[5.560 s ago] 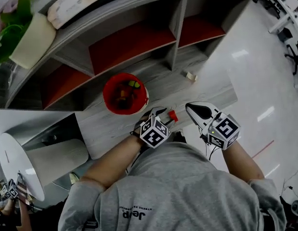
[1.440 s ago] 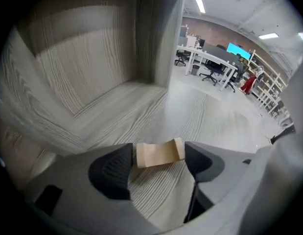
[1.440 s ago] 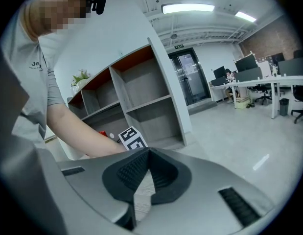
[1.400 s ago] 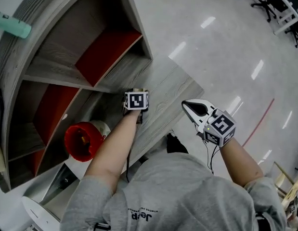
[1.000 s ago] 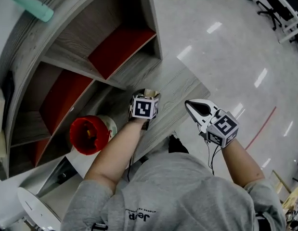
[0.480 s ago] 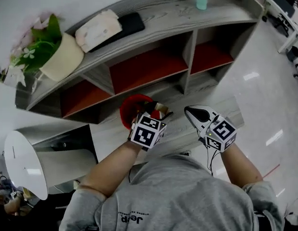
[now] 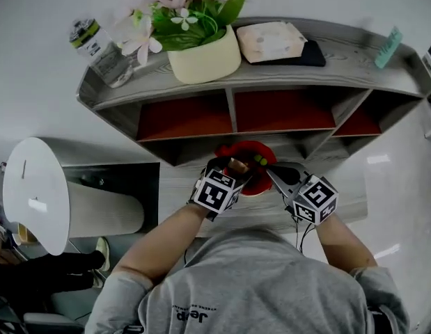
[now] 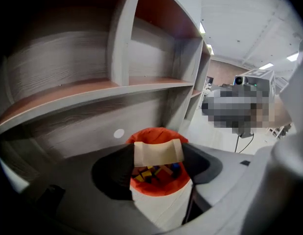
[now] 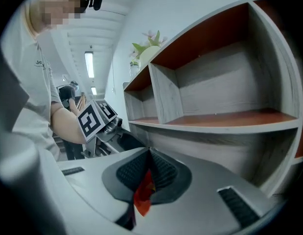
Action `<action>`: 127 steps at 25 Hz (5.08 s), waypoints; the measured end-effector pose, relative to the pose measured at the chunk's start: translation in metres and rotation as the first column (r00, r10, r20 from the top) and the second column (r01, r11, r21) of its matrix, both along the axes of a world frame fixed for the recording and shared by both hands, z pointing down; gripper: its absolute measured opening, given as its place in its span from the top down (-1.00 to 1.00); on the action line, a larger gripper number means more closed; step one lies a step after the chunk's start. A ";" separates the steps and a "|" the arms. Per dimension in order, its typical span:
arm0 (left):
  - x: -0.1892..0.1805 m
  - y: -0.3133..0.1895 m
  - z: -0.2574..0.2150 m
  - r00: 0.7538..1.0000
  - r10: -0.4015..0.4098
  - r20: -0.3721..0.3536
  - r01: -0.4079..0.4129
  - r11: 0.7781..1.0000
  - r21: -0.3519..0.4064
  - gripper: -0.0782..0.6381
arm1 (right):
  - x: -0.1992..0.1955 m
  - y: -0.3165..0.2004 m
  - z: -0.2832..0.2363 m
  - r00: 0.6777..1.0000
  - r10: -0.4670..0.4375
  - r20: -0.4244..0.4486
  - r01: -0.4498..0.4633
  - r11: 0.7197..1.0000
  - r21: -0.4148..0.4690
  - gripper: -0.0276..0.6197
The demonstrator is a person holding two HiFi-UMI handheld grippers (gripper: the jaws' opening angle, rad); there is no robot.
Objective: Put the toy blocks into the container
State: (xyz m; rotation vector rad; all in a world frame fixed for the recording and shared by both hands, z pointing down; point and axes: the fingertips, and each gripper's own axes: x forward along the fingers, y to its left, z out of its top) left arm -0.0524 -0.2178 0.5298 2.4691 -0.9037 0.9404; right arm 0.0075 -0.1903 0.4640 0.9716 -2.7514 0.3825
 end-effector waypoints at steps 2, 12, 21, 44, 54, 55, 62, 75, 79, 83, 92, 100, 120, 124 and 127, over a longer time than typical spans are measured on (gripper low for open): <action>0.003 -0.002 -0.001 1.000 0.007 -0.019 -0.007 1.000 0.004 -0.13 | -0.004 -0.001 0.000 1.000 -0.006 -0.008 0.006 1.000 -0.003 0.85; 0.008 -0.008 -0.011 0.995 0.021 -0.101 -0.018 0.999 0.027 -0.40 | 0.010 0.004 0.002 0.999 0.017 -0.028 -0.017 1.000 -0.019 0.84; -0.062 -0.020 0.010 0.989 -0.112 -0.093 0.114 0.993 0.010 -0.36 | -0.011 0.003 0.004 0.999 -0.024 -0.023 0.023 0.999 -0.029 0.85; -0.091 -0.110 0.226 0.970 0.154 0.189 -0.128 0.981 -0.143 -0.06 | -0.060 0.048 0.010 0.941 0.310 -0.138 -0.327 0.936 -0.127 0.85; -0.085 -0.112 0.255 0.939 0.231 0.255 -0.200 0.969 -0.145 0.31 | -0.043 0.071 0.016 0.898 0.402 -0.178 -0.428 0.892 -0.144 0.85; -0.086 -0.112 0.254 0.943 0.223 0.246 -0.191 0.970 -0.148 0.32 | -0.043 0.070 0.015 0.899 0.398 -0.183 -0.425 0.893 -0.146 0.85; -0.101 -0.094 0.209 0.983 0.138 0.123 -0.118 0.981 -0.151 0.32 | -0.049 0.049 0.001 0.924 0.350 -0.155 -0.367 0.925 -0.097 0.85; -0.115 -0.016 0.042 0.996 -0.085 -0.011 0.085 0.996 -0.023 0.32 | -0.047 0.007 -0.011 0.999 0.001 -0.032 -0.002 1.000 -0.025 0.84; -0.082 0.002 0.003 0.991 -0.124 -0.047 0.124 0.992 -0.002 0.32 | -0.030 0.012 -0.019 0.996 -0.089 -0.020 0.089 0.996 -0.003 0.85; -0.035 0.011 -0.009 0.994 -0.106 -0.039 0.106 0.994 0.007 0.32 | -0.004 0.018 -0.020 0.993 -0.114 -0.023 0.115 0.993 0.006 0.85; 0.014 0.011 -0.005 0.999 -0.037 0.022 0.037 0.999 0.002 0.32 | 0.036 0.035 -0.016 0.999 -0.044 -0.014 0.044 0.999 0.010 0.85; 0.023 0.006 -0.020 0.999 0.012 -0.041 -0.011 1.000 0.023 -0.14 | 0.035 0.041 -0.021 1.000 -0.010 -0.017 0.010 1.000 0.021 0.85; -0.077 0.056 -0.111 0.802 -0.066 -0.594 0.191 0.970 0.149 0.67 | 0.046 0.039 -0.054 0.997 -0.003 0.073 0.002 1.000 0.023 0.85; -0.093 0.061 -0.123 0.763 -0.051 -0.645 0.234 0.951 0.202 0.76 | 0.056 0.035 -0.059 0.995 0.024 0.096 -0.026 0.999 0.020 0.85; -0.097 0.059 -0.125 0.764 -0.055 -0.642 0.254 0.942 0.222 0.75 | 0.060 0.030 -0.060 0.993 0.047 0.108 -0.050 0.999 0.019 0.85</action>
